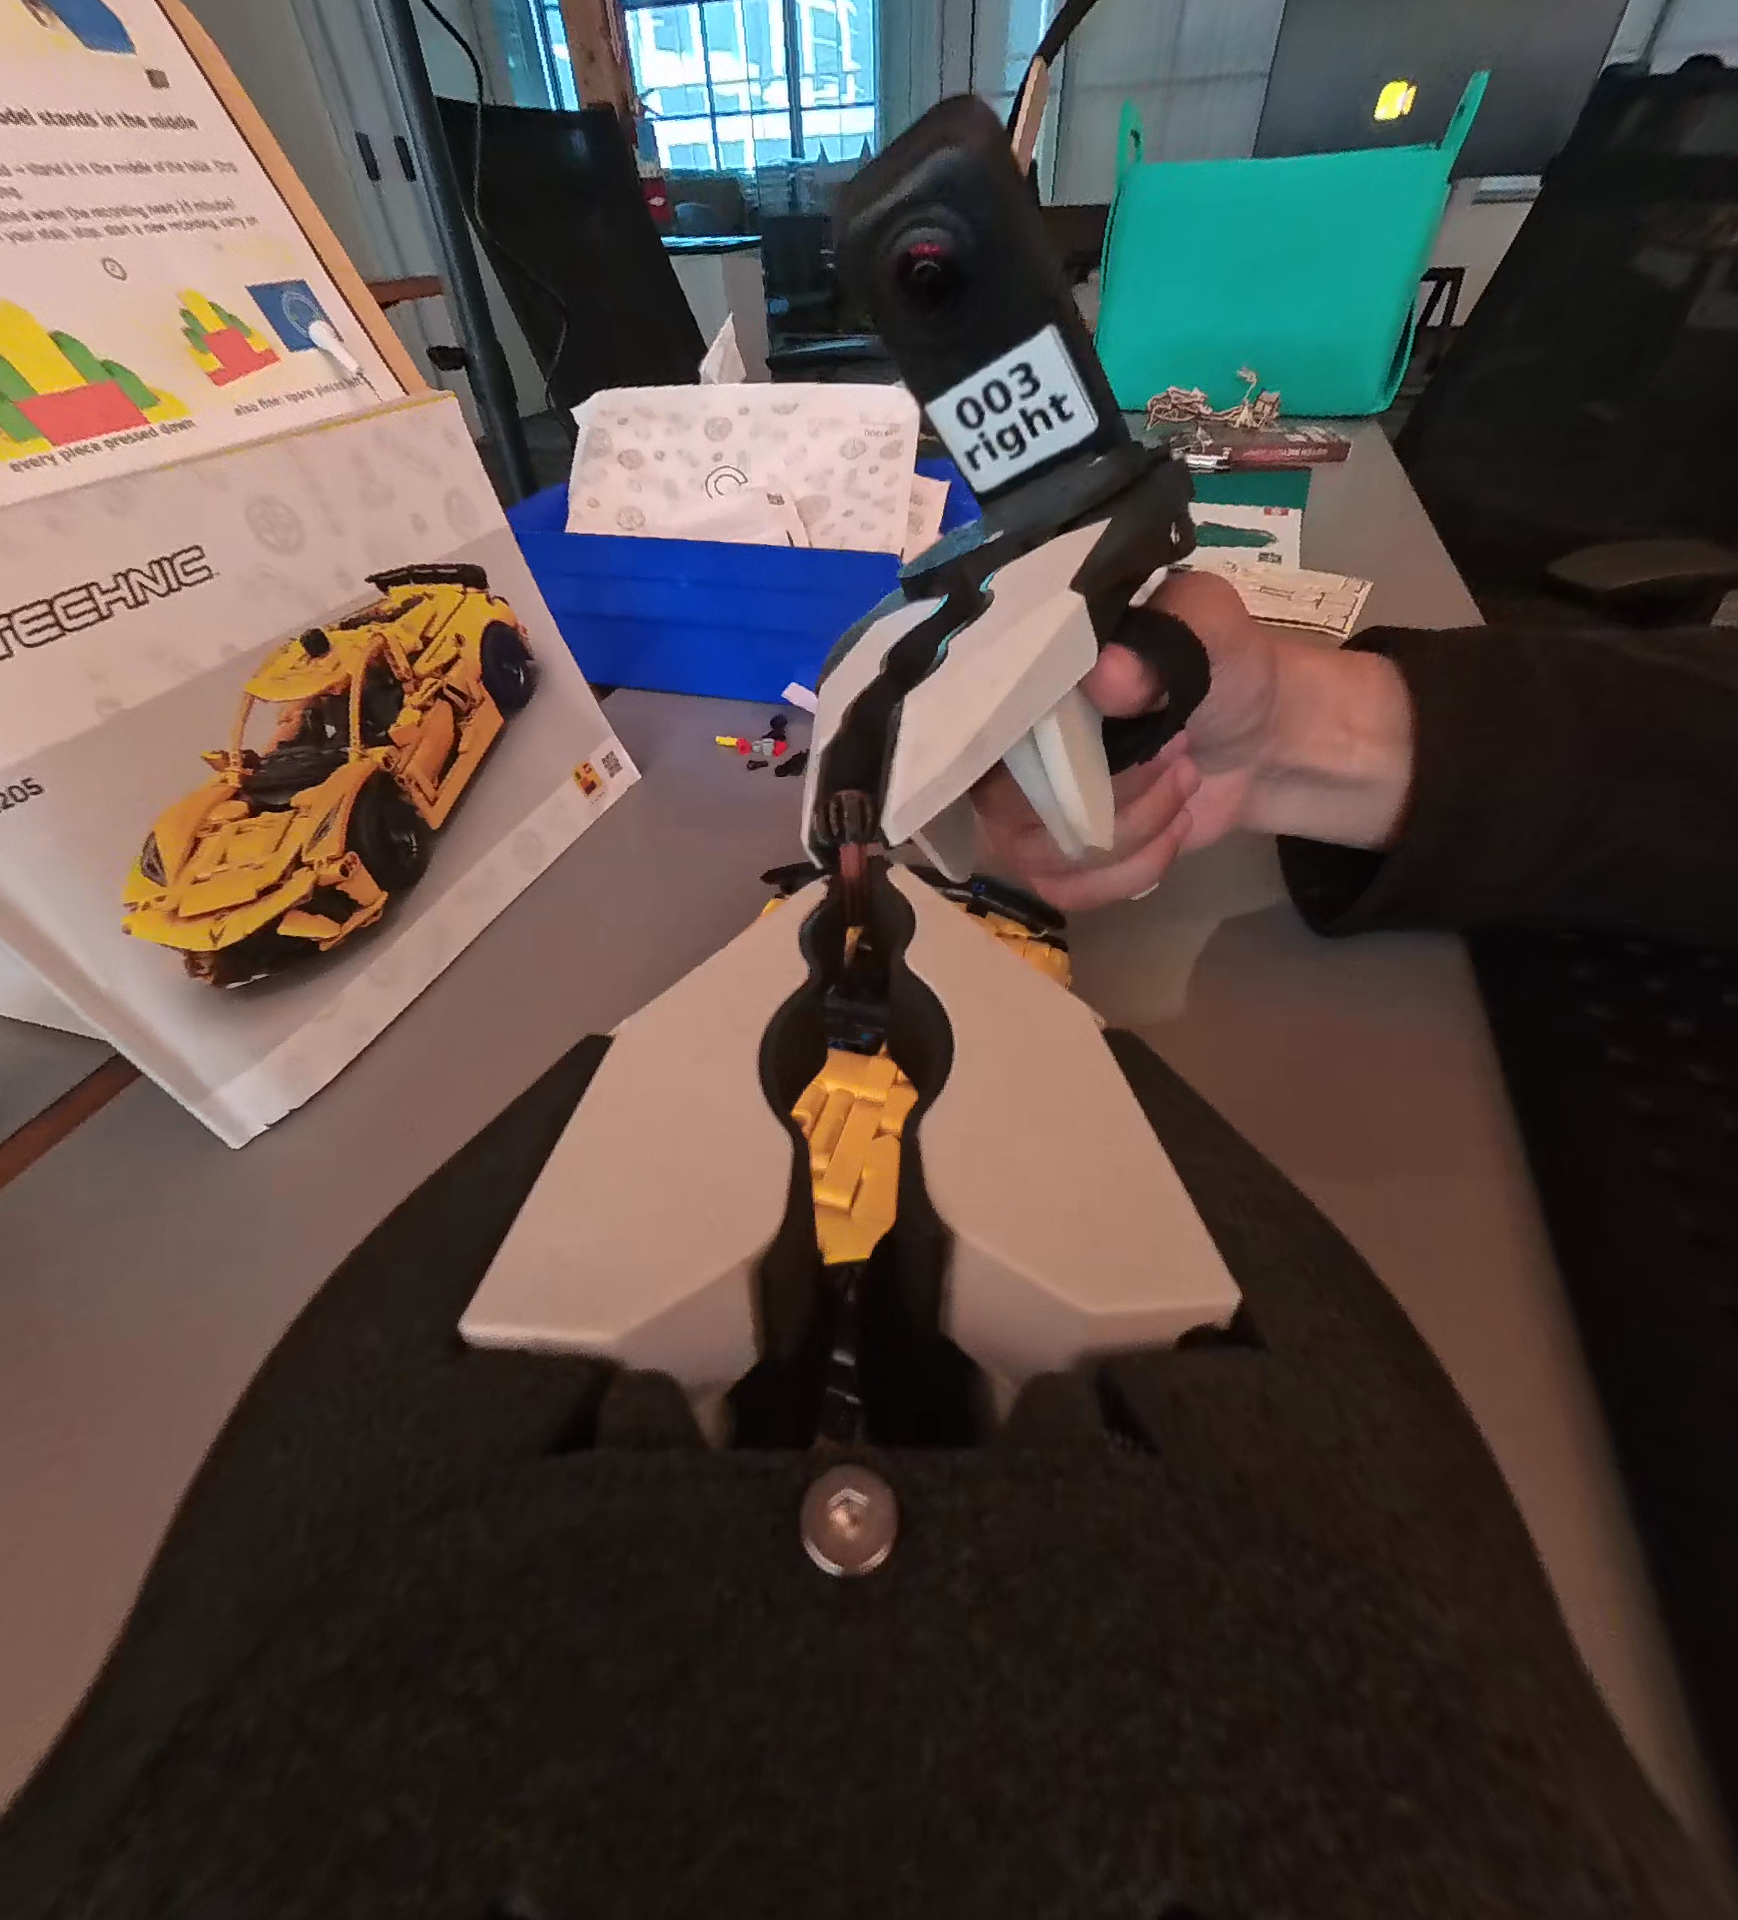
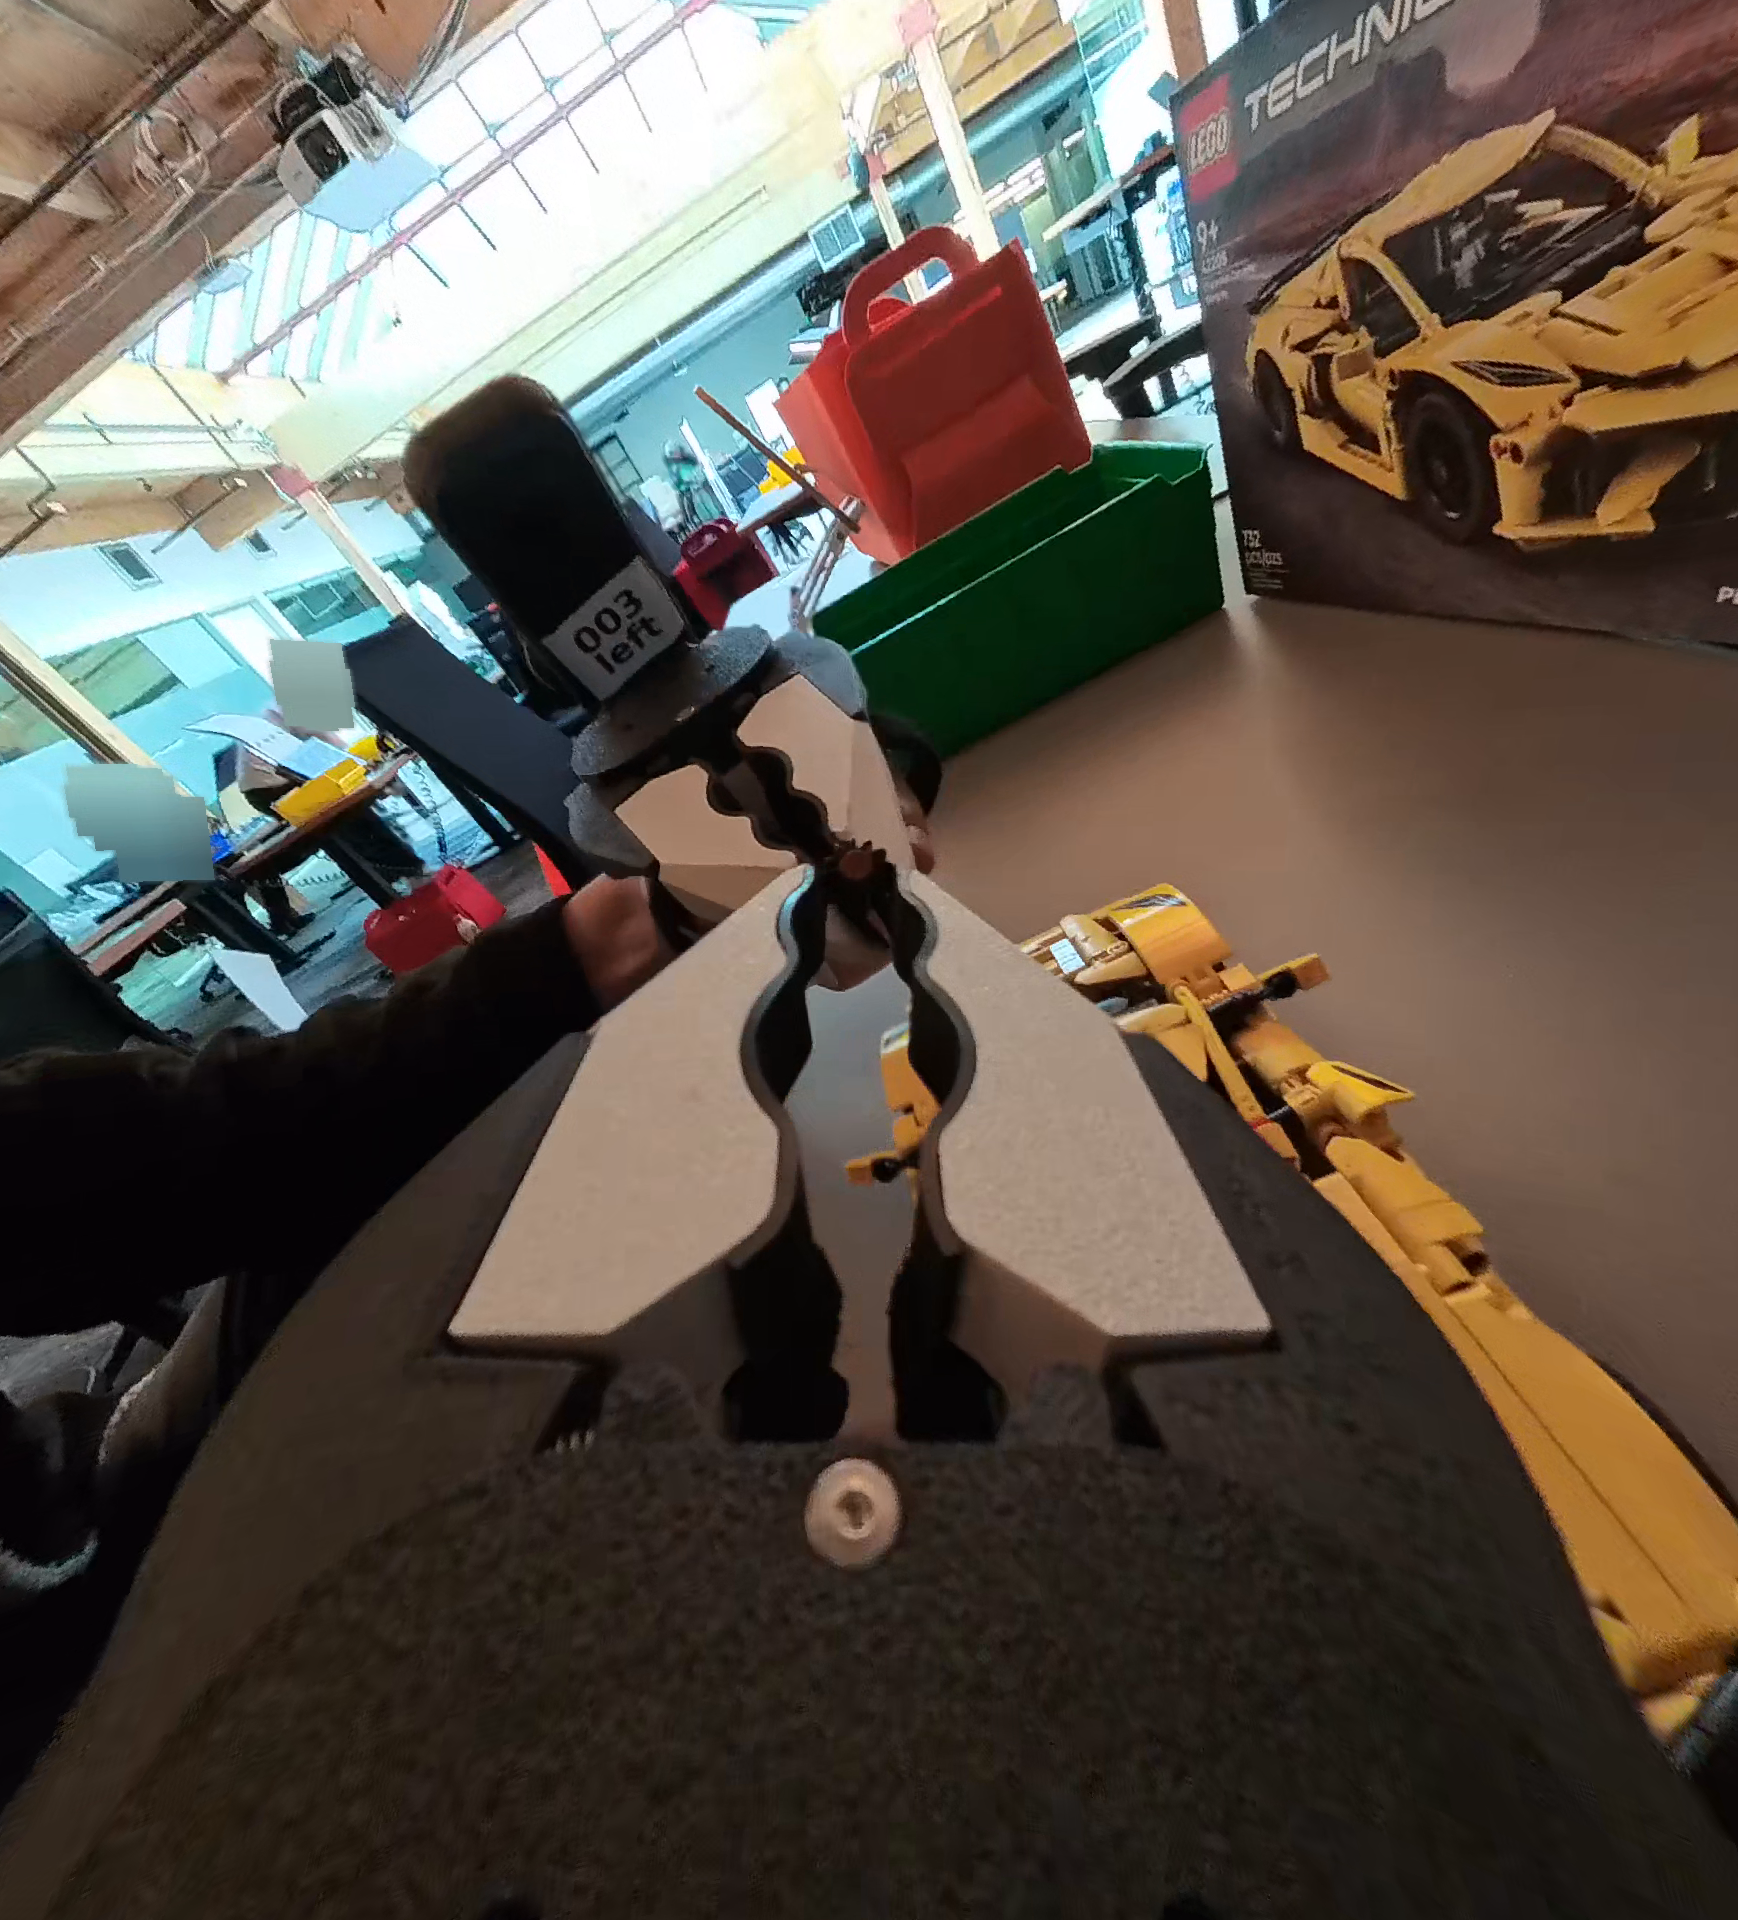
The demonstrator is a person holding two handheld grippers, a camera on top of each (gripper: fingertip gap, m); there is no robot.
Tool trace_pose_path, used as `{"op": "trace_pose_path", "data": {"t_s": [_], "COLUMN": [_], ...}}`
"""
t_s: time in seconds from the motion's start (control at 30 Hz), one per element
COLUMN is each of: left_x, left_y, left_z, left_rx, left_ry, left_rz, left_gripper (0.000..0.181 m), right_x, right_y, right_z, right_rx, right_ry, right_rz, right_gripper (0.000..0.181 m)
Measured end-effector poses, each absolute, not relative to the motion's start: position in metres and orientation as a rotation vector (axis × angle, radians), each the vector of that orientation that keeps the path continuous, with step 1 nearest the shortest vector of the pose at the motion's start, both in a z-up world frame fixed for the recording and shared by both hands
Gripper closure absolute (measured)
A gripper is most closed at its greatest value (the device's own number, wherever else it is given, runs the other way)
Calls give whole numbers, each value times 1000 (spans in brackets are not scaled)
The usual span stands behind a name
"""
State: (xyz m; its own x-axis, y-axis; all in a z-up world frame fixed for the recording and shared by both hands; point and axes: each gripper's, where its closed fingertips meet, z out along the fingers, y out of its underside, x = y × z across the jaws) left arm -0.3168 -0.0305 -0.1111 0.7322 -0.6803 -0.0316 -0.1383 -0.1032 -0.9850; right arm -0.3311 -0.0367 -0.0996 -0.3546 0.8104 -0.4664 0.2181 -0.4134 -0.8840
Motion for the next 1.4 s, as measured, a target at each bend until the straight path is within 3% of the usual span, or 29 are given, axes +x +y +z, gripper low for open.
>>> {"op": "trace_pose_path", "data": {"t_s": [0.47,0.6,0.77,0.87,1.03,1.17,1.4], "left_x": [-325,-327,-325,-324,-318,-312,-310], "left_y": [-25,-25,-27,-28,-30,-29,-31], "left_z": [-139,-130,-118,-110,-114,-121,-124], "left_rx": [-1769,-1745,-1715,-1679,-1692,-1725,-1749], "left_ry": [709,630,450,370,383,403,415], "left_rz": [-387,-493,-837,-986,-1016,-1006,-1018], "left_gripper": [179,178,178,178,178,177,177], "right_x": [-338,-332,-327,-332,-337,-336,-335], "right_y": [-34,-27,-19,-23,-28,-27,-24], "right_z": [-128,-112,-120,-116,-124,-123,-124], "right_rx": [-1582,-1414,-1072,-953,-928,-932,-839], "right_ry": [-1440,-1451,-1558,-1543,-1591,-1594,-1607], "right_rz": [1650,1459,699,498,389,340,139], "right_gripper": [169,143,124,135,139,156,158]}}
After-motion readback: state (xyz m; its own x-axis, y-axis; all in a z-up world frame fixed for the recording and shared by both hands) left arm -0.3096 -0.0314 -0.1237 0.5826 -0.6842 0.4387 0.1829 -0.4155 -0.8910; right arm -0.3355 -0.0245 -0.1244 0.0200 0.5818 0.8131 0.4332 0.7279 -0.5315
